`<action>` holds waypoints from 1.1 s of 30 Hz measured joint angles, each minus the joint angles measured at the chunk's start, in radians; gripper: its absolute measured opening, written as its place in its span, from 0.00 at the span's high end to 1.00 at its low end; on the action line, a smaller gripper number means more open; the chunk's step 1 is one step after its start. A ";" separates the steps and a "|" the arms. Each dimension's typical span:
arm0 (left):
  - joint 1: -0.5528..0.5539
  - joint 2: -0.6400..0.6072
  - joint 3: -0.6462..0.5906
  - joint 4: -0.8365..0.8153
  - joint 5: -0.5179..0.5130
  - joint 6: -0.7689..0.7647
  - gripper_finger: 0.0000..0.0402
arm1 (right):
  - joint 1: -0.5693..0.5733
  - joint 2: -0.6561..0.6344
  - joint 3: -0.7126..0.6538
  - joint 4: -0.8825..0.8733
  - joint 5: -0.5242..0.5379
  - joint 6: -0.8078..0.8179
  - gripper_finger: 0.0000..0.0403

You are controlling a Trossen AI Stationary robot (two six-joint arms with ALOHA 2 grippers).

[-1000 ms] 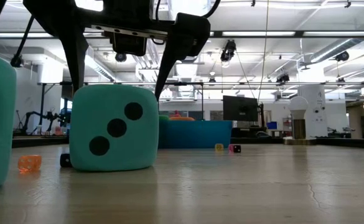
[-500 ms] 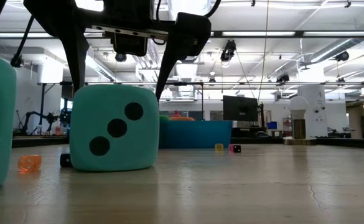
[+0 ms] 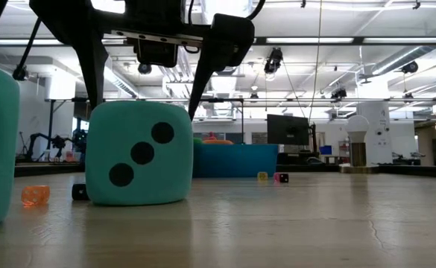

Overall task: Pick & Place Dice
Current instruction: Put the top blue dice into the blue bin

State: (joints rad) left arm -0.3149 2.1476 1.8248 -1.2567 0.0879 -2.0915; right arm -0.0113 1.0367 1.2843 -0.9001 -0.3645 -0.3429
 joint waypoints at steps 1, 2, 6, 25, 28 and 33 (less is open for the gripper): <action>0.000 0.000 0.000 0.000 0.000 0.000 0.01 | 0.000 0.000 0.000 0.000 0.000 0.002 0.01; 0.000 0.000 0.000 0.000 0.000 0.000 0.01 | 0.000 0.000 0.000 0.000 0.000 0.001 0.01; 0.000 0.000 0.000 0.000 0.000 0.000 0.01 | 0.000 0.000 0.000 0.000 0.000 0.002 0.01; 0.000 0.000 0.000 0.002 -0.002 -0.001 0.01 | 0.000 0.000 0.000 0.000 0.000 0.000 0.01; 0.000 0.000 0.000 0.002 -0.002 -0.002 0.01 | 0.000 0.000 0.000 0.000 0.000 0.002 0.01; 0.000 -0.001 -0.023 0.022 -0.001 -0.007 0.01 | 0.000 0.000 0.000 0.000 0.000 0.001 0.01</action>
State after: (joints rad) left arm -0.3145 2.1467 1.8017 -1.2345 0.0872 -2.0987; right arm -0.0113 1.0367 1.2846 -0.9005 -0.3645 -0.3414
